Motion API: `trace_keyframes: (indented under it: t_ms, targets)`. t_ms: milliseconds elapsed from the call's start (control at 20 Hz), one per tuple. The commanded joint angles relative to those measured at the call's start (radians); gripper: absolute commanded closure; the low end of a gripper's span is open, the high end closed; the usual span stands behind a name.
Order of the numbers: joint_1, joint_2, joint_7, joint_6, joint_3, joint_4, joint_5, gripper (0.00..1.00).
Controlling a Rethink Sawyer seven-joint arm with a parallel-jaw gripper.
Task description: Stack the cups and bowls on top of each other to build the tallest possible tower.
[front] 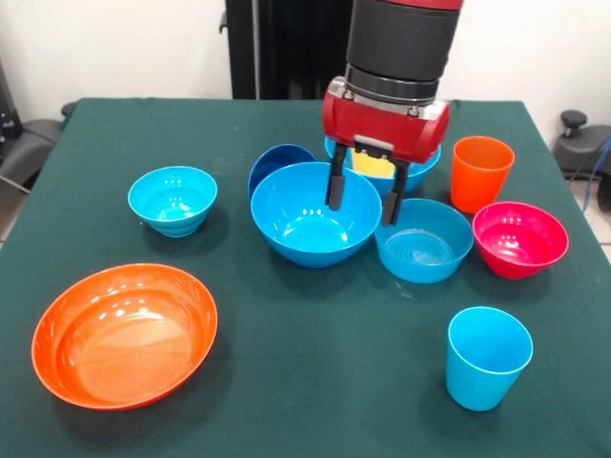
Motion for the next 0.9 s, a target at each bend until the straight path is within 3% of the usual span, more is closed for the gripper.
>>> trace_keyframes:
  t_ms: [50, 550, 900]
  targets:
    - [0.014, 0.041, 0.129, 0.034, 0.026, -0.034, 0.021, 0.0]
    - [0.032, 0.066, 0.14, 0.021, 0.005, -0.055, 0.035, 0.0]
    - [0.049, 0.132, 0.164, -0.013, -0.035, -0.103, 0.052, 0.0]
